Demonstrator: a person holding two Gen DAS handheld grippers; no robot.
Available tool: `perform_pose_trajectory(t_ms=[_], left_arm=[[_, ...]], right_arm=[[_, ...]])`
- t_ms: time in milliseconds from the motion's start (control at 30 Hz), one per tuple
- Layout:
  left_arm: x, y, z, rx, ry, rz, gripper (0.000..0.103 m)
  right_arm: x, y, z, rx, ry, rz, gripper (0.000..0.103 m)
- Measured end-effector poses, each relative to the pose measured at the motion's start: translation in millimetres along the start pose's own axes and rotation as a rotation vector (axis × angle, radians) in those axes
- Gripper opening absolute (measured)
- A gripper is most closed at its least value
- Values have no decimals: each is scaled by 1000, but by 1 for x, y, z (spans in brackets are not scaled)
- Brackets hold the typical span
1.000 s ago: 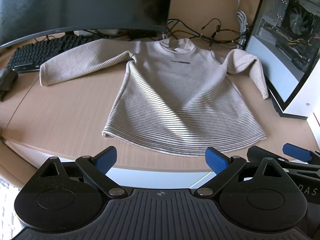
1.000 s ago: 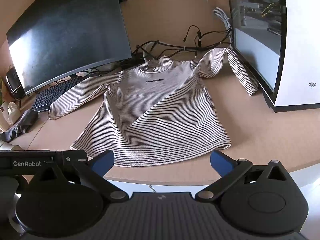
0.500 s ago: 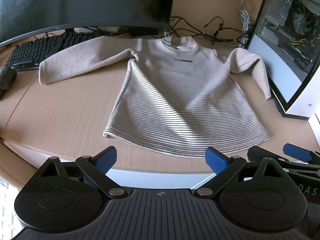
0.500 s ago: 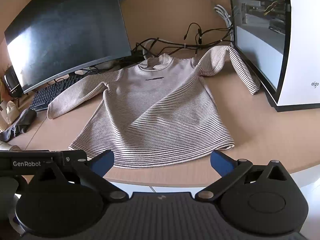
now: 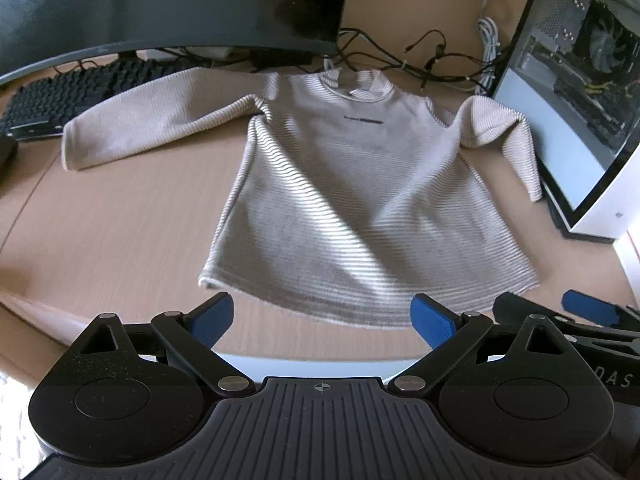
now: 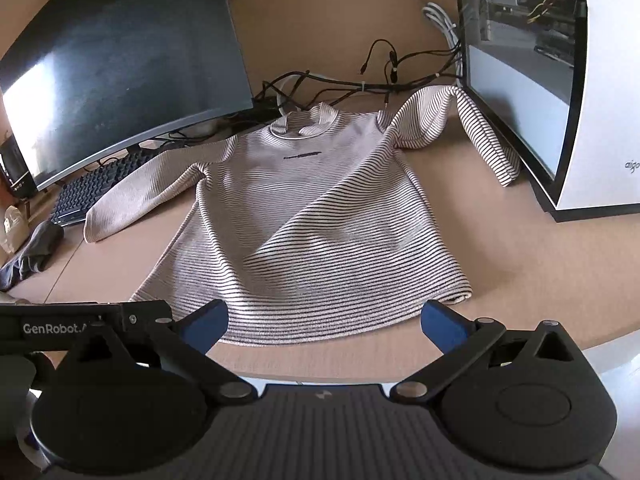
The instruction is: Fold clothes
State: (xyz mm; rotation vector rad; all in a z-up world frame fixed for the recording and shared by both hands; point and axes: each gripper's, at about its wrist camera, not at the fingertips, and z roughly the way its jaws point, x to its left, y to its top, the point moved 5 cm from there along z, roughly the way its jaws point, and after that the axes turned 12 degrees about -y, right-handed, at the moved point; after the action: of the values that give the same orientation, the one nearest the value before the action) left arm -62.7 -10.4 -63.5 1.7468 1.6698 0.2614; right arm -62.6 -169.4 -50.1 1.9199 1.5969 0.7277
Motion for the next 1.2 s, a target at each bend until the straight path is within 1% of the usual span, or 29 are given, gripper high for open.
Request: perform_pose_trajectory(t_ms=[167, 267, 400, 500, 533, 567, 600, 633, 667, 700, 800, 867, 933, 1000, 1133, 1167, 1200], left_arm=[[15, 15, 12, 1, -46, 13, 98], [27, 21, 20, 17, -67, 18, 98], [37, 35, 34, 25, -97, 53, 98], [42, 55, 55, 42, -111, 65, 98], [42, 62, 61, 36, -121, 68, 98], [42, 70, 68, 30, -130, 70, 98], [43, 77, 74, 24, -135, 66, 98], [45, 85, 83, 21, -141, 55, 98], [46, 91, 93, 20, -145, 44, 98], [47, 96, 101, 18, -142, 38, 98], [50, 108, 126, 0, -93, 45, 98], [54, 112, 139, 14, -66, 8, 98], [58, 114, 146, 31, -74, -33, 98], [63, 113, 153, 48, -62, -53, 98], [69, 113, 156, 45, -65, -63, 99], [69, 113, 156, 45, -68, -64, 101], [68, 113, 157, 45, -73, -60, 103]], right_arm=[[4, 11, 12, -15, -36, 18, 103], [3, 20, 18, -36, -67, 36, 103], [2, 35, 30, -63, -99, 73, 103], [0, 49, 39, -81, -74, 40, 101], [-2, 53, 43, -88, -72, 24, 92], [-4, 59, 47, -88, -74, 7, 81], [-7, 64, 52, -87, -76, -10, 74], [-9, 69, 57, -86, -77, -25, 65], [-13, 74, 64, -81, -73, -29, 62], [-17, 80, 72, -75, -68, -31, 62], [-25, 97, 96, -72, -37, -33, 62], [-28, 105, 113, -49, -23, -33, 62], [-29, 113, 132, -16, 8, -40, 62], [-22, 117, 147, -9, 29, -71, 62], [-3, 119, 181, 44, 73, -95, 62], [2, 116, 188, 61, 82, -95, 62], [4, 114, 192, 73, 90, -93, 65]])
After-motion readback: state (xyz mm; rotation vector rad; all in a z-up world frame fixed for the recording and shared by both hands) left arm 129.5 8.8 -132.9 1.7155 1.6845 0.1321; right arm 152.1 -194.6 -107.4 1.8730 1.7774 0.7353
